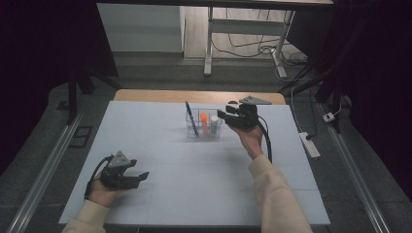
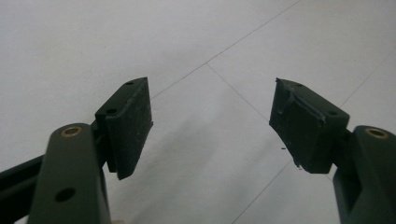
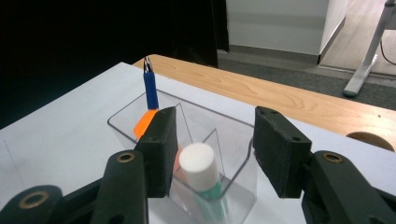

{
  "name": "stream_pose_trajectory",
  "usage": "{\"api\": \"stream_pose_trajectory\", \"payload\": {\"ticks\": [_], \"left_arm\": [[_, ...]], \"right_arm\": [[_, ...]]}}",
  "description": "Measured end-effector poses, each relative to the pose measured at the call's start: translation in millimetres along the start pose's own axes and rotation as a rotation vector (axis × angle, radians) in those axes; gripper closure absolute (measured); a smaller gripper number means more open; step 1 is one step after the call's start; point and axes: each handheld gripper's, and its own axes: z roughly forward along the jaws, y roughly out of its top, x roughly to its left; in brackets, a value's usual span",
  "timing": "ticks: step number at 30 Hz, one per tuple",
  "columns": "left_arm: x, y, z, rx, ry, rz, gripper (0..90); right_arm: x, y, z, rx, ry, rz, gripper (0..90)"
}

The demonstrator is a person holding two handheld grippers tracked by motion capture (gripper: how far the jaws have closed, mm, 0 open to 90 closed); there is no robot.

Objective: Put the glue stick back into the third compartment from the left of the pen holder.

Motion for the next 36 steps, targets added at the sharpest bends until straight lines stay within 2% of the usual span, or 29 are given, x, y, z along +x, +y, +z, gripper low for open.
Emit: {"api": "stream_pose_trajectory", "payload": {"ticks": [13, 23, 31, 36], "left_arm": [[-0.1, 0.5, 0.6, 0.0, 0.002, 0.0, 29.8], [-0.6, 0.7, 0.0, -0.003, 0.004, 0.003, 29.9], [-1.4, 0.8, -0.9, -0.007, 0.007, 0.008, 29.9], [-1.6, 0.8, -1.2, -0.008, 0.009, 0.007, 29.9]], "right_arm": [[0.2, -21.3, -23.6, 0.019, 0.016, 0.007, 49.1], [0.3, -37.1, -48.1, 0.017, 0.034, 0.005, 47.8], [-3.0, -52.6, -67.0, 0.036, 0.04, -0.003, 46.8], [-4.0, -66.7, -80.8, 0.067, 0.033, -0.035, 46.0]]}}
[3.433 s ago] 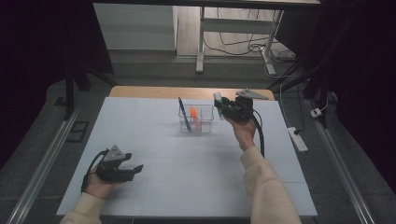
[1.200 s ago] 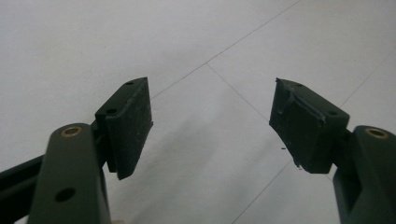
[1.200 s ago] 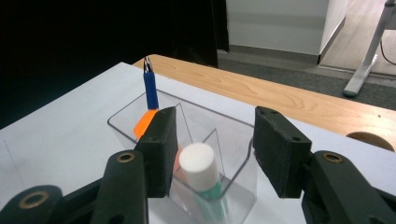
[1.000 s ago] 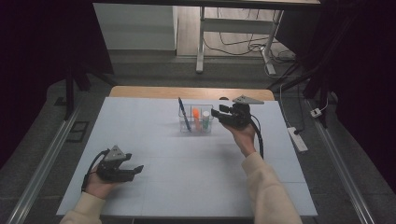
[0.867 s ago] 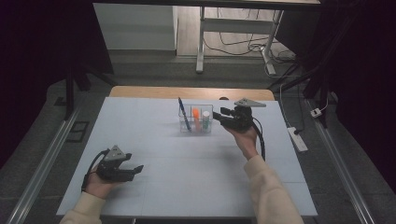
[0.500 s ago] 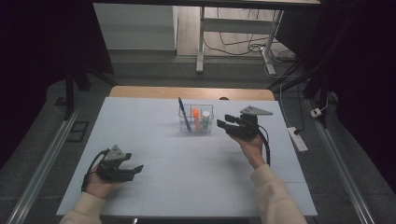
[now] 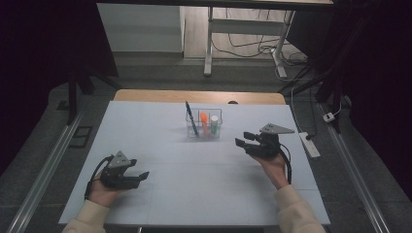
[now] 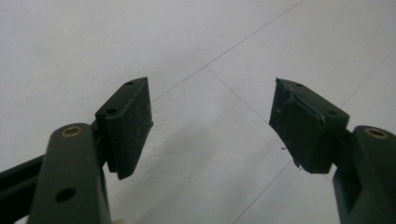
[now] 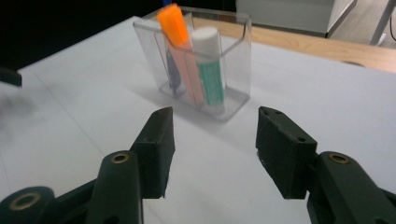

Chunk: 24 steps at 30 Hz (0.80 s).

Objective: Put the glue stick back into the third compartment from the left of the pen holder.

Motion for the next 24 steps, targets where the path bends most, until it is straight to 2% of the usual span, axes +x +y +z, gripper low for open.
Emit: {"api": "stream_pose_trajectory", "payload": {"ticks": [9, 14, 24], "left_arm": [[-0.3, 0.0, 0.0, 0.002, 0.001, 0.004, 29.9], [-0.8, 0.0, 0.7, 0.006, 0.003, 0.005, 29.8], [-1.2, 0.2, 0.8, 0.008, 0.005, 0.006, 29.8]], "right_arm": [[-3.5, -24.3, -22.8, 0.043, -0.005, -0.012, 45.3], [-7.9, -33.9, -35.5, 0.047, -0.015, -0.006, 45.1], [-6.1, -50.2, -54.9, 0.07, -0.008, -0.055, 44.7]]}}
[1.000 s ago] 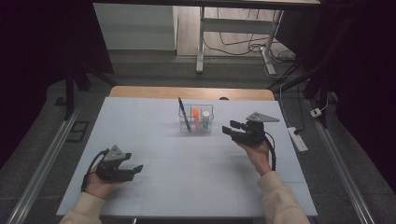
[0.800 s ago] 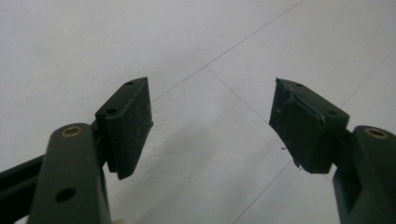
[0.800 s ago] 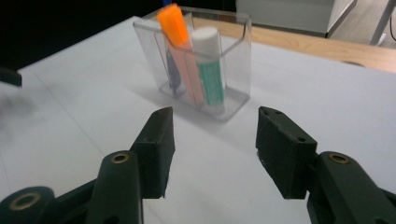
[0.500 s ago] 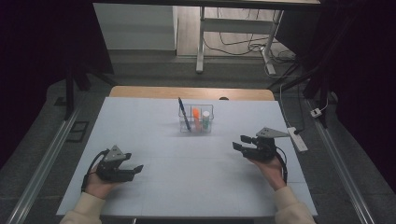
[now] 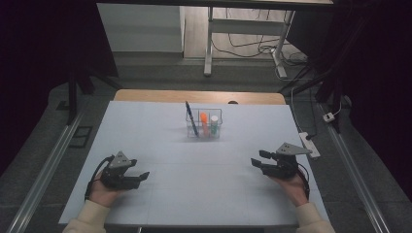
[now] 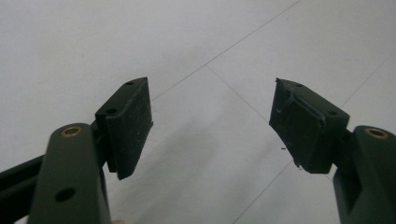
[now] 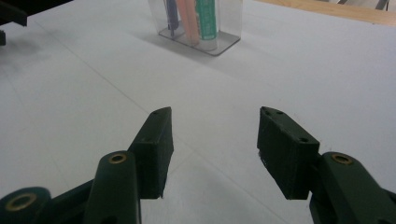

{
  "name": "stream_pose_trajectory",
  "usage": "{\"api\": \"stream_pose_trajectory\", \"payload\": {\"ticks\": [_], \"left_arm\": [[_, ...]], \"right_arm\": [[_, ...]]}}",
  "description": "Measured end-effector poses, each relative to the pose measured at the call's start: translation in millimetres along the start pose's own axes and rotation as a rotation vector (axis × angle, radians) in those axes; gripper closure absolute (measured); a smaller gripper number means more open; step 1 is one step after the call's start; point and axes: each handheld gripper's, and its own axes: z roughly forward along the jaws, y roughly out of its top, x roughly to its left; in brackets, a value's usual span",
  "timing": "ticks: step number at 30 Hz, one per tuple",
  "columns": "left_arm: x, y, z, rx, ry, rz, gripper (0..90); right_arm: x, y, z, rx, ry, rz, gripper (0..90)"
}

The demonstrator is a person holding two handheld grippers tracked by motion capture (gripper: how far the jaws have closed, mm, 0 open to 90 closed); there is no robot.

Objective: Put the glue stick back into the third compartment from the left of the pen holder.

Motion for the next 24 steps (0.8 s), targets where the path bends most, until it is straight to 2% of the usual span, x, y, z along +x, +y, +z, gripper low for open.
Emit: {"api": "stream_pose_trajectory", "payload": {"ticks": [5, 12, 24], "left_arm": [[0.0, 0.1, -0.3, -0.002, 0.001, 0.001, 29.8], [0.4, 0.0, -0.5, -0.006, -0.002, -0.001, 29.7], [0.8, 0.0, -0.6, -0.007, -0.002, -0.001, 29.8]], "right_arm": [[0.7, -5.2, -1.8, 0.003, 0.006, -0.003, 44.4], [3.5, -4.7, -0.2, 0.005, 0.018, -0.027, 44.2], [4.7, -5.0, -0.2, 0.009, 0.018, -0.037, 43.6]]}}
